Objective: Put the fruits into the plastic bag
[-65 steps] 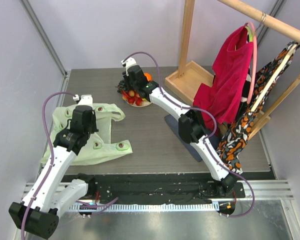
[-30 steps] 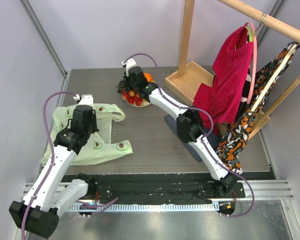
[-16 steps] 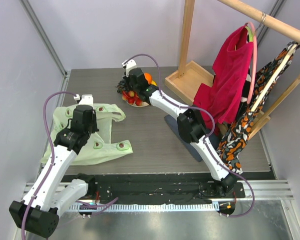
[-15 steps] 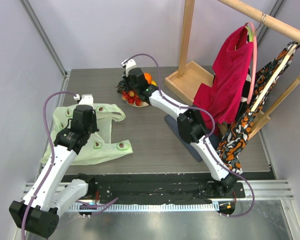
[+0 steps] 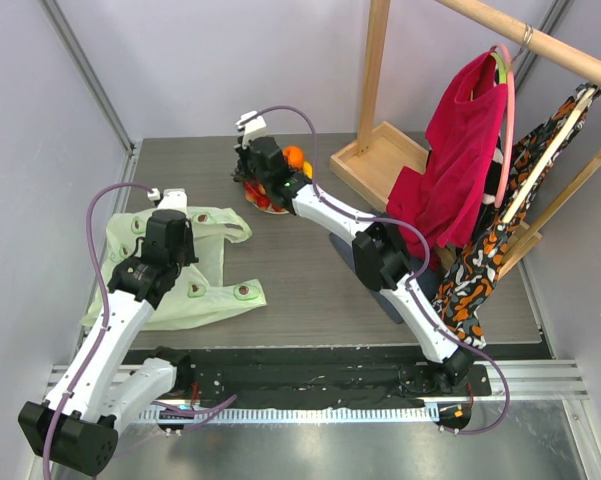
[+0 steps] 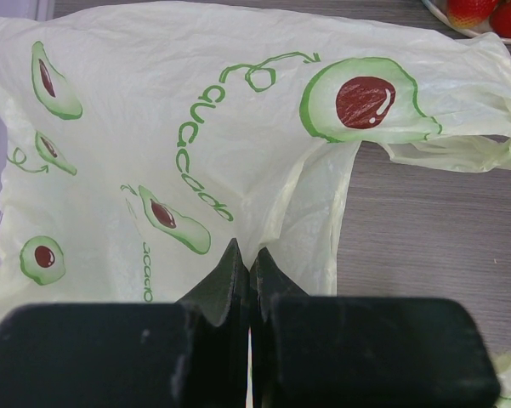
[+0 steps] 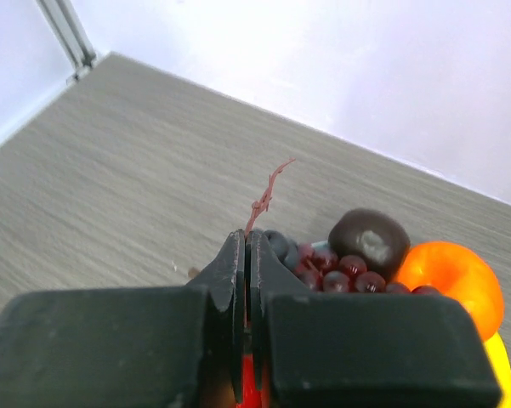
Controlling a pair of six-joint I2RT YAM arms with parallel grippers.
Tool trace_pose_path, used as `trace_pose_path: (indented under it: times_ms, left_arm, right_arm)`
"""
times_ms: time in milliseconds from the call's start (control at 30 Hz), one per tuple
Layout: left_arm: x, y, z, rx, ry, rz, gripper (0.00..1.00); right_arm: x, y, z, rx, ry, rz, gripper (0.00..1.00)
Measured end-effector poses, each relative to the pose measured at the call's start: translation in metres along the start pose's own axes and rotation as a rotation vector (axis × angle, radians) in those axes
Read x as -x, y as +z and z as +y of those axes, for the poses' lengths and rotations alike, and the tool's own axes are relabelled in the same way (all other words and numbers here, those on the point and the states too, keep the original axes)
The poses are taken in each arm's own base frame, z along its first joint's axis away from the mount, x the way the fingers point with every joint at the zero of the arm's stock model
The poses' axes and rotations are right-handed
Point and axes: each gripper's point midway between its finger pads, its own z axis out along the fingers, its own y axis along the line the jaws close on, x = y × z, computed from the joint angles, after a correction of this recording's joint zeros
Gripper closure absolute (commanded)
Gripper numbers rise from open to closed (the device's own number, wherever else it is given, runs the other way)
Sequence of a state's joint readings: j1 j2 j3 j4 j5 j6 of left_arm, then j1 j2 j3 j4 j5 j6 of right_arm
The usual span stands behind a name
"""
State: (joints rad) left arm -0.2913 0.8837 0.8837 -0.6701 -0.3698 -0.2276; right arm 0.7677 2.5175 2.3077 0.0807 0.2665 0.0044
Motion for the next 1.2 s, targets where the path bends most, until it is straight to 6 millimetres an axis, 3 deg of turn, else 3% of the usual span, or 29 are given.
trace_pose_path:
  times_ms: [467,800,1100,1200]
  left_arm:
    - [0.0,0.0,-0.001,-0.008,0.0,0.001,1.0]
    - [0.0,-0.001,-0.001,-0.008,-0.001,-0.001,1.0]
    - [-0.002,0.0,-0.003,-0.019,0.0,0.003,1.0]
    - [-0.001,-0.001,-0.005,-0.032,0.0,0.004,1.0]
  right_arm:
    - [0.072,0.007,0.003,-0.008,0.208,-0.256,0.99]
    - [0.065,0.016,0.009,0.01,0.296,-0.315,0.99]
    - [0.085,0.011,0.009,0.028,0.269,-0.378,0.99]
    - [0.091,0.002,0.01,0.045,0.244,-0.366,0.99]
